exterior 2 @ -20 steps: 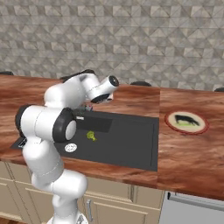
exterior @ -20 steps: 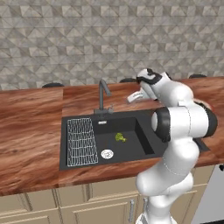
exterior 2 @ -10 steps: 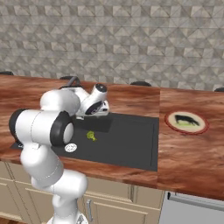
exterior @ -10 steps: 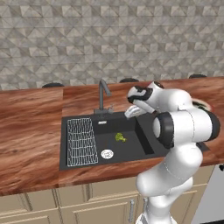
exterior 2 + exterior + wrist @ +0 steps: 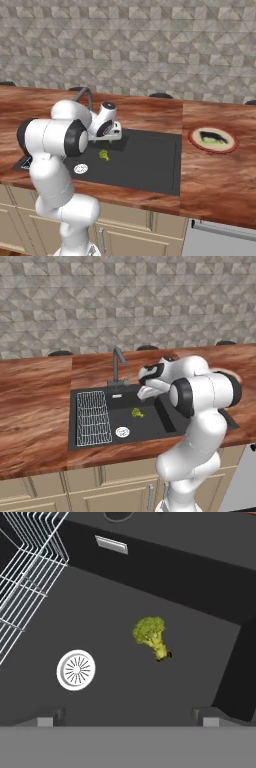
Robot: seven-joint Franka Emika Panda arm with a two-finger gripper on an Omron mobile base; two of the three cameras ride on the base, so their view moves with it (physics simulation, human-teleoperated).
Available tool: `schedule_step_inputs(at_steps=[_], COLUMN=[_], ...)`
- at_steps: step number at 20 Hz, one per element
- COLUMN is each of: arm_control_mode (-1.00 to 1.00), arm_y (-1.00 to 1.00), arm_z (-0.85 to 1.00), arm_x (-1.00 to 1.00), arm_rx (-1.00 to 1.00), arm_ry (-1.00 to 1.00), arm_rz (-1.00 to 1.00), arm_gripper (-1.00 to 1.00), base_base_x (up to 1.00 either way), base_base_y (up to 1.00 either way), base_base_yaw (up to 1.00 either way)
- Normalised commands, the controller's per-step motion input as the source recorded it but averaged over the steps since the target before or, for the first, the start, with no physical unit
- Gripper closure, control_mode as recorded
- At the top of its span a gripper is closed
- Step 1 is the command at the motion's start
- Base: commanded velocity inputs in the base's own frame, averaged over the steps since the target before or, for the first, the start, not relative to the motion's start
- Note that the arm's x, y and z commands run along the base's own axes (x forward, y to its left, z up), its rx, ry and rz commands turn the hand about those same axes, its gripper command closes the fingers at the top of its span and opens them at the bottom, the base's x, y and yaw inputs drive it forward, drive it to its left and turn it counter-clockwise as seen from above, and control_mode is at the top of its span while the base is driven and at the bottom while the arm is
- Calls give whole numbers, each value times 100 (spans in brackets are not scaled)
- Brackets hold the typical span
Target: Turn on the sink faucet. Then move the broccoli from the counter to the sink. Turn off the sink. Move the vegetable from the sink to the pot next to the stove. Finally move the pot to the rear center burner.
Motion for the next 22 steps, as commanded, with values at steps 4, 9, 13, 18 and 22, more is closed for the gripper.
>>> schedule_step_inputs(at_steps=[4,9,13,18,22], arm_control_mode=[-100,-100,-100,-100,-100], arm_y=[16,9,3,3,9], arm_z=[-41,-42,-44,-41,-34], arm_x=[27,21,27,30,22], arm_rx=[-5,-4,-4,-3,-3], arm_ry=[12,4,0,0,0], arm_rz=[-10,-8,-6,-2,0], arm_gripper=[-100,-100,-100,-100,-100], base_base_x=[0,0,0,0,0], base_base_y=[0,0,0,0,0], base_base_yaw=[0,0,0,0,0])
